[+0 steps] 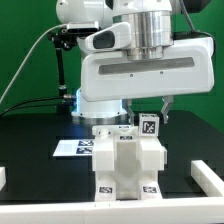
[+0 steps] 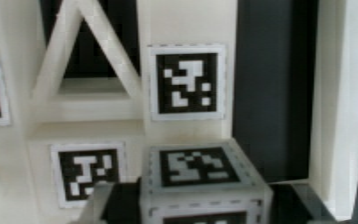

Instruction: Assemble chair

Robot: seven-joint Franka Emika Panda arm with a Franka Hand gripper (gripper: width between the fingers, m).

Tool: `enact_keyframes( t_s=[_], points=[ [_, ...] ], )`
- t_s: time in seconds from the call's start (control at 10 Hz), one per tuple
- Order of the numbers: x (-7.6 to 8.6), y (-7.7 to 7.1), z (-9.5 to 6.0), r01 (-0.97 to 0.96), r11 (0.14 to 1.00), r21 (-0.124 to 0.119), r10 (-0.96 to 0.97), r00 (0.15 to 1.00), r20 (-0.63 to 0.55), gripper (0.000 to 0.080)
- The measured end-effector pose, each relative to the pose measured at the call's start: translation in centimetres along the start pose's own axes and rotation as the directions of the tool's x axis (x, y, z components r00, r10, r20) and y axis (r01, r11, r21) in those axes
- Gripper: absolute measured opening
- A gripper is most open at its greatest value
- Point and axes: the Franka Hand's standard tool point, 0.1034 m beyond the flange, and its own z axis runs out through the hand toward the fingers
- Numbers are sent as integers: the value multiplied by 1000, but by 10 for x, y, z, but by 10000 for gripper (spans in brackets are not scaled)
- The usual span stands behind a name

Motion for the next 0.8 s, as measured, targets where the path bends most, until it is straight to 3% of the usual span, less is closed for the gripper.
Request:
enact_keyframes(
  t_s=[0.8],
  points=[
    [1, 0, 0, -75, 997, 1, 75, 997, -4, 284]
  ],
)
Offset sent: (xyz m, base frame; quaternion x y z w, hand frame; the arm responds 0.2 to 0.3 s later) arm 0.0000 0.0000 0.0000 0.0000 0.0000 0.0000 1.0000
